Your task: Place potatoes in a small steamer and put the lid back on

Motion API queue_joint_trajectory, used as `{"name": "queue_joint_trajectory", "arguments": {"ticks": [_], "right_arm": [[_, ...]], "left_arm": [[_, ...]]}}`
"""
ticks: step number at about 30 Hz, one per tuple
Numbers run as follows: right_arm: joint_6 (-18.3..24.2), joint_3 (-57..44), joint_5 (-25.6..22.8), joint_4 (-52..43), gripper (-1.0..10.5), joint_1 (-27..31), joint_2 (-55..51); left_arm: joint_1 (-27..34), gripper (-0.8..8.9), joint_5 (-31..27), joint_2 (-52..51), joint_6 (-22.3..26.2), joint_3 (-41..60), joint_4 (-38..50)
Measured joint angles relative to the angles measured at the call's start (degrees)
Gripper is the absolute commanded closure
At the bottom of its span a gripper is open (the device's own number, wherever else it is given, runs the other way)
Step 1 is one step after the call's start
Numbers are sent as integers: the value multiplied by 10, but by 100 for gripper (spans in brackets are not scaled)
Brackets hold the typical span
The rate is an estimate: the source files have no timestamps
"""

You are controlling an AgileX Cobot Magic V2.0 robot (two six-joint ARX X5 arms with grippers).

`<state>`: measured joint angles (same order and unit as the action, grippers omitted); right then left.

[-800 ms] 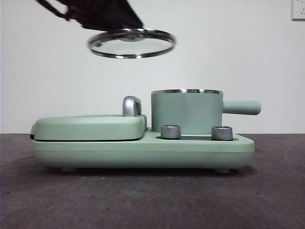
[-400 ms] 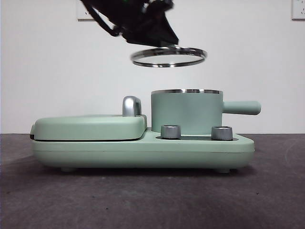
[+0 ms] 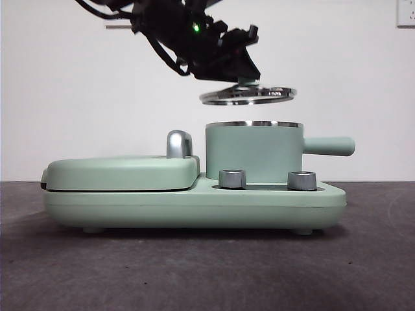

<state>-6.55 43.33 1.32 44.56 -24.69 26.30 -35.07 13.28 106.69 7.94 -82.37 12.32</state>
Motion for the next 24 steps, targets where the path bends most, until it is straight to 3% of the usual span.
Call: {"name": "queue_joint_trajectory", "arguments": {"ticks": [24], "right_arm": [[-4,0,-12,10,620,0,0]], "left_arm": [[0,799,4,47,0,-1,33]]}}
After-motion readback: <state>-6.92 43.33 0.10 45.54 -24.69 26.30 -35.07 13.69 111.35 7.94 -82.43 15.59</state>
